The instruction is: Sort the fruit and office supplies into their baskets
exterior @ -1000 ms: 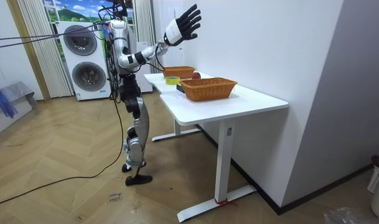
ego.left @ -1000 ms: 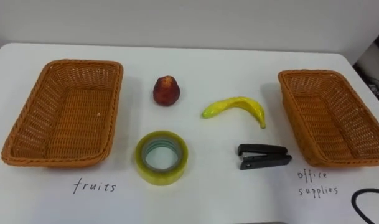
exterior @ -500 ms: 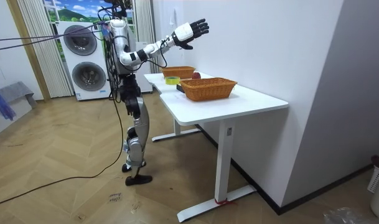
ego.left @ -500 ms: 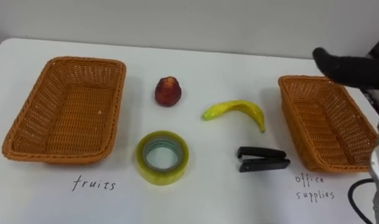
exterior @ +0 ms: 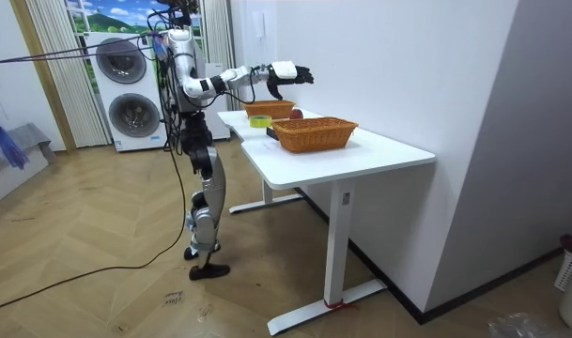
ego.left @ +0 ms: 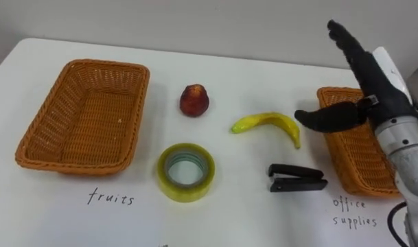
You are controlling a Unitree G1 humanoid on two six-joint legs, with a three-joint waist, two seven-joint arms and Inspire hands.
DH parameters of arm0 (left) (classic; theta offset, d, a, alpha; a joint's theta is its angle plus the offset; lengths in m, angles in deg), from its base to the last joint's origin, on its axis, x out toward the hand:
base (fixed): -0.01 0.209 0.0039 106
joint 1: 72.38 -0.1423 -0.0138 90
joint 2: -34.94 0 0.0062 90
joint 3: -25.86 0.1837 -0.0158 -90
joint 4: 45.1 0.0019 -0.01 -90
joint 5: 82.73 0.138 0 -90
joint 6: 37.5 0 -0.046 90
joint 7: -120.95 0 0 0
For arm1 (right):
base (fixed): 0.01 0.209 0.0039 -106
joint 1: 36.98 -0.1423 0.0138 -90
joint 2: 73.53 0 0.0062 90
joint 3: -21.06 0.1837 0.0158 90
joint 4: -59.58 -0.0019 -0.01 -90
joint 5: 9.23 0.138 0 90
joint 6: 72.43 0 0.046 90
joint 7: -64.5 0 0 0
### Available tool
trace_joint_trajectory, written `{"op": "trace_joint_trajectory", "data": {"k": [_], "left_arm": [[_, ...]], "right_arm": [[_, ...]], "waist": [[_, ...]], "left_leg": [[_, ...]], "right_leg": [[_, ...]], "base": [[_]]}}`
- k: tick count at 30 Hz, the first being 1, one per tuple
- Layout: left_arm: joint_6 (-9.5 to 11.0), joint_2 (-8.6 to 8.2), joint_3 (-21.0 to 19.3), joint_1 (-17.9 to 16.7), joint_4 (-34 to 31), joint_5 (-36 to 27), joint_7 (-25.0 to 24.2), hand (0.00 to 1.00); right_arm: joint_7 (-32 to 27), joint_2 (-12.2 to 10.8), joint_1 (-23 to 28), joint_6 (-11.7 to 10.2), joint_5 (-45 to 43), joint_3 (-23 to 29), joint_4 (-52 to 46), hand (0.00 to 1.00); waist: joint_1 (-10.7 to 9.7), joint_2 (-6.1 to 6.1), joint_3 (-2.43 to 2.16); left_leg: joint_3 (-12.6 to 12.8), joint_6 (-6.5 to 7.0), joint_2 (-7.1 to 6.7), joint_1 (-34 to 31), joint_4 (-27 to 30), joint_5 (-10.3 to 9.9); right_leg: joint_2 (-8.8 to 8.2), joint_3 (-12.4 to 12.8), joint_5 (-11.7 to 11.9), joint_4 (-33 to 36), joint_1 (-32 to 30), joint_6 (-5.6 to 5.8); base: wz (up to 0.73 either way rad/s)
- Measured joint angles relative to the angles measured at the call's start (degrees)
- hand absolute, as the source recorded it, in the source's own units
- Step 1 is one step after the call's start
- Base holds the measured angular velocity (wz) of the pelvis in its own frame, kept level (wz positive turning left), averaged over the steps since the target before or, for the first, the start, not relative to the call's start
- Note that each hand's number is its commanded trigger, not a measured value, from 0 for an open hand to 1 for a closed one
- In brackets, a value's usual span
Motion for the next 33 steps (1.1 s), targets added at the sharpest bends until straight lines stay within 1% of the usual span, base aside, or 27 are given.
{"op": "trace_joint_trajectory", "data": {"k": [2, 3, 4, 5, 6, 8, 9, 11, 14, 17, 20, 27, 28, 31, 33], "left_arm": [[0.0, 0.15, 0.0, 0.1, 0.0, 0.0, -0.5, 0.0], [0.0, 0.23, 0.0, 0.1, 0.0, 0.0, -0.7, 0.0], [0.0, 0.38, 0.0, 0.1, 0.0, 0.0, -0.9, 0.0], [0.0, 0.54, 0.1, 0.1, 0.0, 0.0, -1.0, 0.0], [-0.1, 0.61, 0.1, 0.1, 0.0, 0.0, -1.0, 0.0], [0.0, 0.95, 0.1, 0.3, 0.0, 0.0, -0.9, 0.0], [0.0, 1.06, 0.1, 0.3, 0.0, 0.0, -0.9, 0.0], [0.0, 1.47, 0.1, 0.8, 0.0, -0.1, -0.9, 0.0], [-0.1, 1.9, 0.1, 1.1, 0.0, -0.1, -0.8, 0.0], [-0.1, 2.4, 1.0, 1.3, 0.0, -0.1, -0.7, 0.0], [-0.3, 2.66, 1.2, 1.6, 0.0, -0.1, -0.7, 0.0], [-0.4, 2.83, 1.8, 1.9, -0.3, -0.1, -0.4, 0.0], [-0.4, 2.82, 2.2, 2.2, -0.3, -0.1, -0.4, 0.0], [-0.4, 2.8, 3.5, 3.0, -0.4, -0.1, 0.3, 0.0], [-0.4, 2.77, 3.5, 3.0, -0.9, -0.1, 0.4, 0.0]], "right_arm": [[3.3, 0.2, 0.1, 0.9, -1.9, -0.6, 0.0, 0.0], [4.2, 0.3, 0.3, 1.0, -1.9, -0.6, 0.0, 0.0], [5.9, 0.6, 0.9, 1.4, -2.0, -0.7, 0.0, 0.0], [7.6, 0.9, 1.3, 2.1, -2.1, -0.9, 0.0, 0.0], [8.5, 1.0, 1.5, 2.4, -2.2, -1.1, 0.0, 0.0], [11.4, 2.0, 2.1, 3.3, -2.3, -2.1, 0.7, 0.0], [12.0, 2.2, 2.1, 3.3, -2.5, -2.5, 1.1, 0.0], [14.8, 2.3, 2.1, 3.8, -2.9, -3.3, 2.5, 0.0], [17.6, 2.3, 2.0, 5.0, -3.0, -4.8, 2.7, 0.0], [20.8, 2.3, 2.0, 5.7, -3.0, -5.8, 3.7, 0.0], [23.2, 2.3, 2.0, 6.0, -3.2, -6.6, 4.2, 0.0], [26.7, 2.3, 2.0, 6.8, -3.7, -7.4, 4.8, 0.0], [27.2, 2.3, 2.0, 6.9, -3.7, -7.5, 5.1, 0.0], [28.8, 2.3, 2.0, 6.9, -4.0, -7.9, 5.3, 0.0], [29.8, 2.3, 2.0, 6.9, -4.3, -7.9, 5.3, 0.0]], "waist": [[0.0, -0.28, -0.19], [0.0, -0.29, -0.2], [0.2, -0.53, -0.34], [0.5, -0.68, -0.41], [0.6, -0.75, -0.4], [1.1, -1.14, -0.24], [1.2, -1.32, -0.21], [1.5, -2.0, -0.16], [2.1, -2.4, -0.14], [2.9, -2.45, -0.1], [3.1, -2.45, -0.07], [3.7, -2.38, 0.09], [4.2, -2.34, 0.14], [4.5, -2.16, 0.32], [4.5, -2.04, 0.41]], "left_leg": [[0.0, 0.0, -0.02, 0.0, 0.0, 0.0], [0.0, 0.0, -0.03, 0.0, 0.0, 0.0], [0.0, 0.0, -0.03, 0.0, 0.1, 0.0], [0.0, 0.0, -0.03, 0.0, 0.1, 0.0], [0.0, 0.0, -0.04, 0.0, 0.1, 0.0], [0.0, 0.0, -0.04, 0.1, 0.1, 0.0], [0.0, 0.0, -0.04, 0.1, 0.1, 0.0], [0.0, 0.0, -0.03, 0.1, 0.1, 0.0], [-0.1, 0.01, -0.04, 0.1, 0.1, 0.0], [-0.1, 0.01, -0.04, 0.5, 0.0, 0.0], [-0.1, 0.01, -0.02, 0.6, -0.1, 0.0], [-0.1, 0.01, -0.05, 0.6, -0.2, 0.0], [0.0, 0.01, -0.05, 0.6, -0.2, 0.0], [-0.1, 0.01, -0.05, 0.5, -0.2, 0.0], [-0.1, 0.01, -0.05, 0.5, -0.3, 0.0]], "right_leg": [[-0.02, 0.0, 0.0, 0.0, 0.0, 0.0], [-0.04, 0.0, 0.0, 0.0, 0.0, 0.0], [-0.05, 0.0, 0.0, 0.0, 0.0, 0.0], [-0.05, 0.0, 0.0, 0.0, 0.0, 0.0], [-0.06, 0.0, 0.0, 0.0, 0.0, 0.0], [-0.06, 0.1, 0.0, 0.0, 0.0, 0.0], [-0.05, 0.1, 0.0, -0.1, 0.0, 0.0], [-0.05, 0.1, 0.0, -0.1, 0.0, 0.0], [-0.07, 0.1, 0.0, -0.1, 0.1, 0.0], [-0.06, 0.1, 0.0, 0.0, 0.3, 0.0], [-0.04, 0.0, 0.0, 0.0, 0.4, 0.0], [-0.06, 0.0, 0.0, 0.0, 0.4, 0.0], [-0.05, 0.0, 0.0, 0.0, 0.4, 0.0], [-0.05, 0.0, 0.0, -0.1, 0.4, 0.0], [-0.03, 0.0, 0.0, -0.1, 0.3, 0.0]], "base": [[0.0], [0.0], [0.0], [0.0], [0.0], [0.0], [0.0], [0.0], [0.0], [0.0], [0.0], [0.0], [0.0], [0.0], [0.0]]}}
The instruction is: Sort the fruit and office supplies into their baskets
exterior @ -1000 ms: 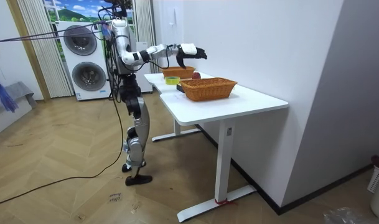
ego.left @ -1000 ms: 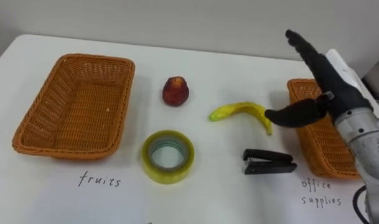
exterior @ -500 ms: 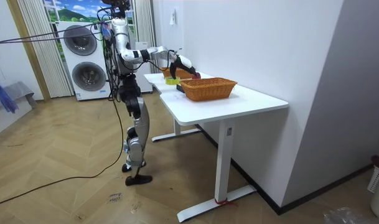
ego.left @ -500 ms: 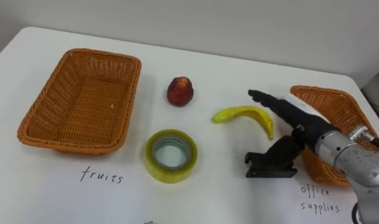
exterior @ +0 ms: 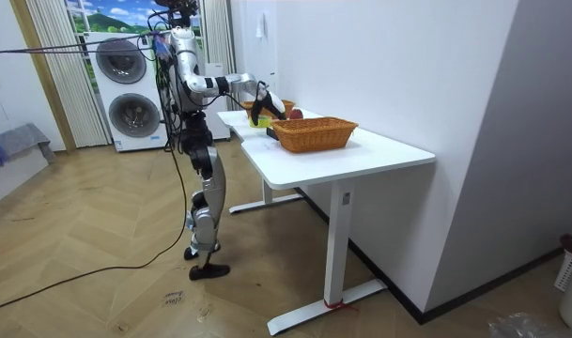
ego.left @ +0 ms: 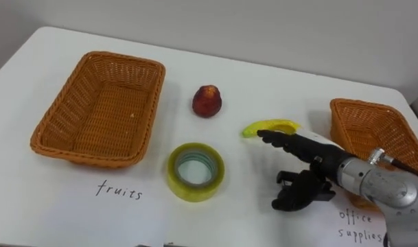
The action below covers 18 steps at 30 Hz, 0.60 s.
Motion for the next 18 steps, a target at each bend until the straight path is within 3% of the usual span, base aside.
{"op": "trace_joint_trajectory", "data": {"k": [18], "left_arm": [[0.0, 0.26, -0.7, 0.0, -0.4, 0.0, 0.2, 0.0]], "right_arm": [[2.5, 0.1, -0.1, 0.1, -5.7, 0.0, 0.0, 0.0]], "waist": [[-0.2, -0.33, -0.24]], "left_leg": [[-0.1, 0.0, -0.05, -0.2, -0.3, 0.0]], "right_leg": [[0.0, -0.2, 0.0, -0.9, 0.1, 0.07]], "base": [[0.0]]}}
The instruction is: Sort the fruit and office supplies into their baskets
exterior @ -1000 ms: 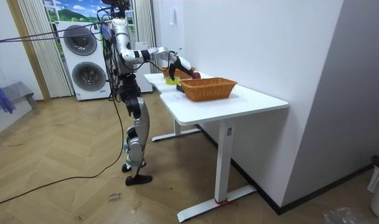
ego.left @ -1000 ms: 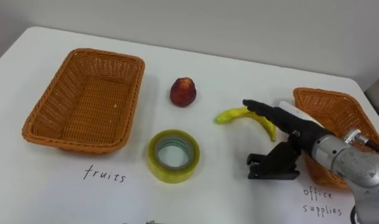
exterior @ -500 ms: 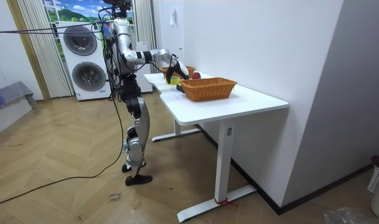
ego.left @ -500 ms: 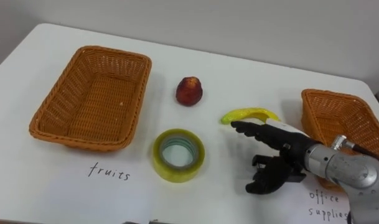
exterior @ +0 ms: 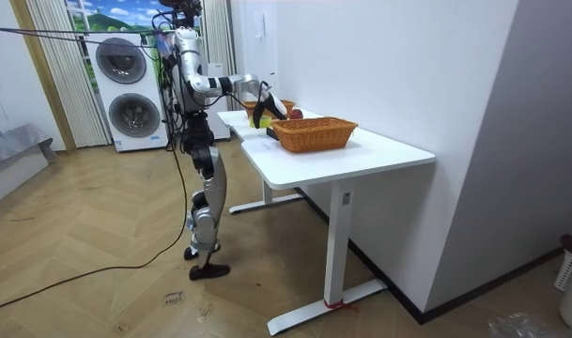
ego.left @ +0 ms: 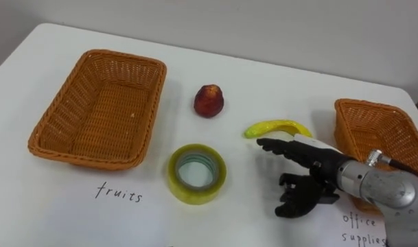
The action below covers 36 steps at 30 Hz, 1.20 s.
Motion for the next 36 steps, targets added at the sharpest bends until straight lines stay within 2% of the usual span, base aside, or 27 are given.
{"op": "trace_joint_trajectory", "data": {"k": [2, 13, 19, 30, 36], "left_arm": [[0.0, 0.08, 0.1, 0.0, 0.1, 0.0, -0.1, 0.0], [0.3, 0.02, 0.1, 0.2, 1.4, 0.1, -0.4, 0.0], [0.3, 0.08, 0.0, 0.3, 1.3, 0.1, -0.9, 0.0], [0.0, 0.1, 0.0, 0.6, 1.3, 0.0, -1.5, 0.0], [0.1, 0.07, 0.2, 0.9, 1.2, 0.0, -0.9, 0.0]], "right_arm": [[0.0, 0.1, -0.1, 0.0, -1.3, 0.1, 0.0, 0.0], [0.6, 1.4, -0.6, 0.2, -3.8, 0.2, 1.0, 0.0], [0.7, 1.4, -0.6, 1.3, -8.2, 0.2, 1.0, 0.0], [0.7, 1.4, -0.1, 2.1, -8.2, 0.2, 1.3, 0.0], [0.6, 0.6, 0.1, 2.5, -9.9, 0.1, 3.3, 0.0]], "waist": [[-0.2, -0.23, -0.13], [-1.3, -0.7, 0.0], [-1.2, -0.71, 0.0], [-1.3, -0.72, -0.01], [0.2, -0.55, 0.03]], "left_leg": [[-0.1, 0.0, -0.01, -0.2, 0.2, 0.0], [0.0, 0.01, -0.06, -0.3, 0.4, 0.0], [0.0, 0.01, -0.07, -0.4, 0.4, 0.0], [-0.1, 0.01, -0.09, -0.4, 0.5, 0.0], [0.1, 0.0, -0.03, -0.3, 0.5, 0.0]], "right_leg": [[-0.03, -0.1, 0.0, 0.0, 0.0, 0.0], [-0.09, 0.0, 0.1, 0.2, -0.2, 0.0], [-0.09, -0.1, 0.1, 0.2, -0.2, 0.0], [-0.11, 0.0, 0.1, 0.1, -0.2, 0.0], [-0.05, 0.0, 0.1, 0.1, -0.2, 0.0]], "base": [[0.02], [0.0], [0.0], [0.0], [-0.01]]}}
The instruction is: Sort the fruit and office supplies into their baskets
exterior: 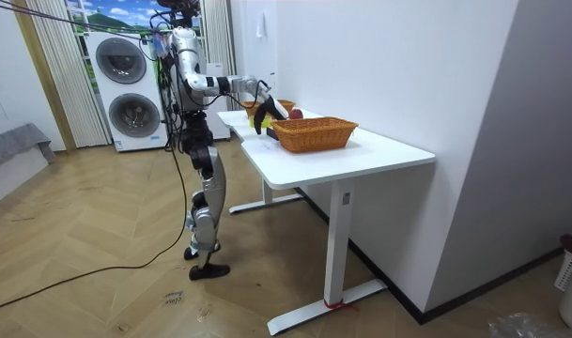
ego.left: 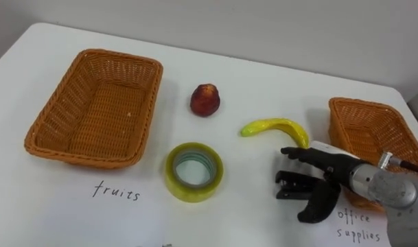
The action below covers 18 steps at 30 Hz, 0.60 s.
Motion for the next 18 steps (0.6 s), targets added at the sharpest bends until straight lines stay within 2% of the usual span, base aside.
{"op": "trace_joint_trajectory", "data": {"k": [13, 18], "left_arm": [[-0.1, -0.06, 1.8, -0.6, -1.2, 0.1, 2.0, 0.0], [-1.2, -0.15, 2.1, -0.8, -1.1, 0.3, 2.4, 0.0]], "right_arm": [[-2.8, -1.6, 0.8, -0.7, -2.4, -0.2, 1.8, 0.0], [-4.7, -2.5, 1.1, -0.5, -2.4, -0.7, 2.8, 0.0]], "waist": [[0.2, 1.35, 0.02], [0.3, 1.68, 0.01]], "left_leg": [[-0.1, 0.03, 0.06, 0.3, 0.0, 0.0], [0.0, 0.05, 0.08, 1.0, -0.5, 0.0]], "right_leg": [[0.1, 0.2, 0.4, 0.1, 0.3, 0.02], [0.16, 0.2, 0.5, 0.1, 1.0, 0.04]], "base": [[0.0], [0.0]]}}
